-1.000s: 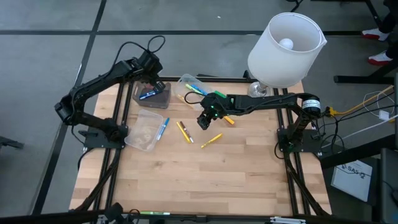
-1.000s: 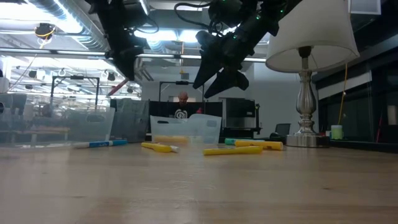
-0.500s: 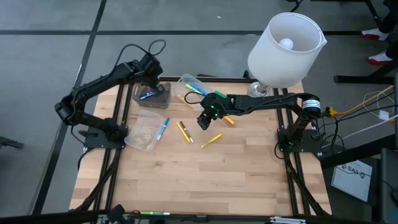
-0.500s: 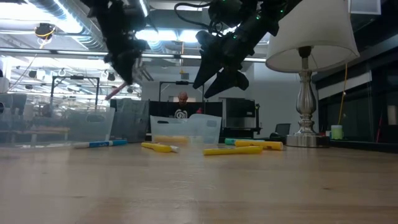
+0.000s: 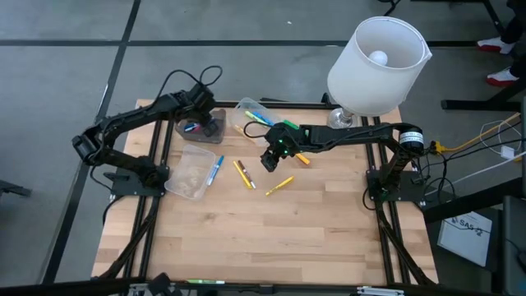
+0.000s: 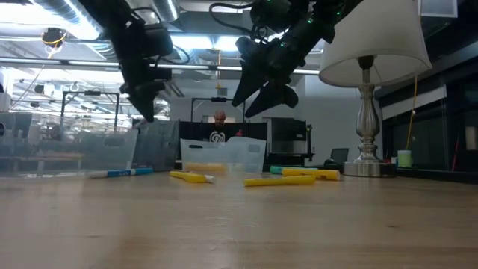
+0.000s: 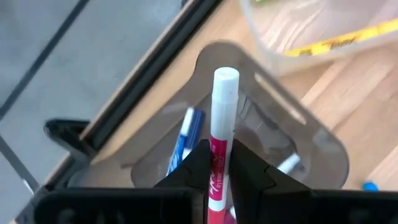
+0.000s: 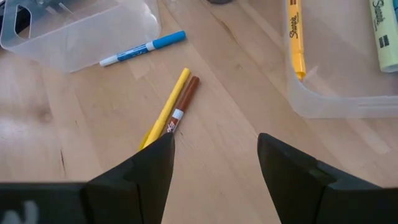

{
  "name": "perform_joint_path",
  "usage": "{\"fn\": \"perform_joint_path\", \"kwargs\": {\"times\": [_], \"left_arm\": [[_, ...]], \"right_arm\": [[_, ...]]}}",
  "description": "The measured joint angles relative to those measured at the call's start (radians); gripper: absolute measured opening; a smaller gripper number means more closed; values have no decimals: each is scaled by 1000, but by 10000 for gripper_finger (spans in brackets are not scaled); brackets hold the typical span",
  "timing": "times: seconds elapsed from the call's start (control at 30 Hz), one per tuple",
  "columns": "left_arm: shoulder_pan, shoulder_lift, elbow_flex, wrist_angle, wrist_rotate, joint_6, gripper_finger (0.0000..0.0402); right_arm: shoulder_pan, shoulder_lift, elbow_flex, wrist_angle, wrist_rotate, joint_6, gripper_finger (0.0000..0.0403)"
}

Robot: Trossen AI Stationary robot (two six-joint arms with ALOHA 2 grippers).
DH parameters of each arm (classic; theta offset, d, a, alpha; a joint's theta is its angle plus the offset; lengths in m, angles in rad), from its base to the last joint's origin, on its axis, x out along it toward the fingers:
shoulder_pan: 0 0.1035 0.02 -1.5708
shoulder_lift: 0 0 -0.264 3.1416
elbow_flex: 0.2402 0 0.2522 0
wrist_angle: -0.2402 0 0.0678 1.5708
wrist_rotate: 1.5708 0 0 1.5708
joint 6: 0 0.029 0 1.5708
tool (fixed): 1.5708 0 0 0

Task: Pick & Place Markers
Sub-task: Put the pink marker into the black bin, then put the yellow pen into the bottom transparent bin

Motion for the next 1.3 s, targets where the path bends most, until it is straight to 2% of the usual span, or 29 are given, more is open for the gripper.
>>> {"fn": "perform_joint_path", "kwargs": {"times": [0.23,0.43,0.73,0.83,1.03,1.3], "left_arm": [[-1,3,0,15,4,51,31],[1,18,0,15,29,193,31],[1,116,0,-25,31,354,31],[1,156,1,-42,25,380,31],[1,203,1,-54,-49,421,36],[1,202,2,-55,-68,393,79]], "right_arm": [[0,0,0,0,0,-2,228],[0,0,0,0,0,-26,228],[-3,0,0,0,0,-28,228],[-3,0,0,0,0,-28,228],[-3,0,0,0,0,-28,228],[-3,0,0,1,0,-59,228]]}}
